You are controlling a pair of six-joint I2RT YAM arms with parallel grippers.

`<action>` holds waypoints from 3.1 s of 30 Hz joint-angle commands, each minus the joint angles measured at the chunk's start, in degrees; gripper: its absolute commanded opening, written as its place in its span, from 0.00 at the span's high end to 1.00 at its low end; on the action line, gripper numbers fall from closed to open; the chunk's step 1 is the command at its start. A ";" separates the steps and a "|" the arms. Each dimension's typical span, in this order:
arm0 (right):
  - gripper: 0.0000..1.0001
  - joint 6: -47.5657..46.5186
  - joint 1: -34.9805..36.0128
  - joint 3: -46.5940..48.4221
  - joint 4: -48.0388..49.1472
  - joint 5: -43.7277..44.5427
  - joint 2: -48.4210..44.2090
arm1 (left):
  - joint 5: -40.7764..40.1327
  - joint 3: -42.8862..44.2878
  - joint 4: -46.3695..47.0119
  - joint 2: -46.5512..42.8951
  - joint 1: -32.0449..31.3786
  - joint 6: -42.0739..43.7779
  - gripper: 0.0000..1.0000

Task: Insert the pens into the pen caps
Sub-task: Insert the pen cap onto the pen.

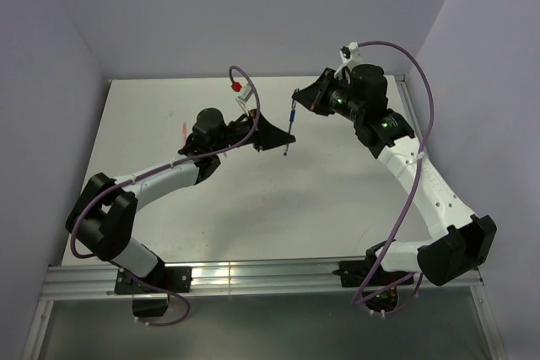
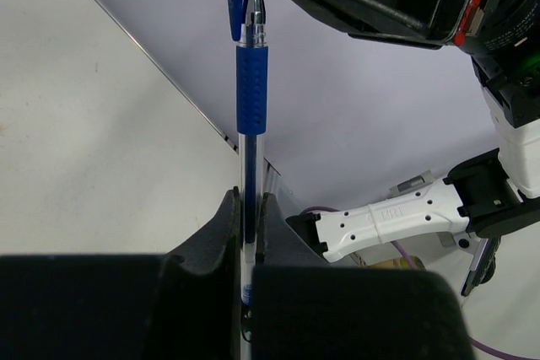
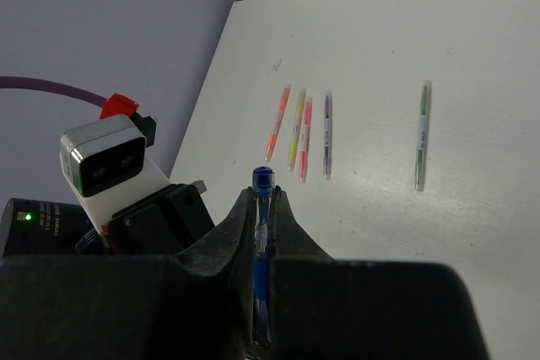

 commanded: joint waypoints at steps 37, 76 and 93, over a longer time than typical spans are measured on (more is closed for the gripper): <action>1.00 -10.64 10.66 -4.64 12.28 -15.12 -3.20 | 4.96 -2.78 32.64 -5.97 13.92 -15.04 1.00; 1.00 -17.69 21.22 -4.73 7.36 -9.22 -1.89 | -1.45 14.01 8.90 -10.29 14.98 3.60 1.00; 1.00 -15.76 22.62 -7.37 7.09 -9.84 -1.62 | -3.12 19.72 6.79 -7.83 15.06 6.24 1.00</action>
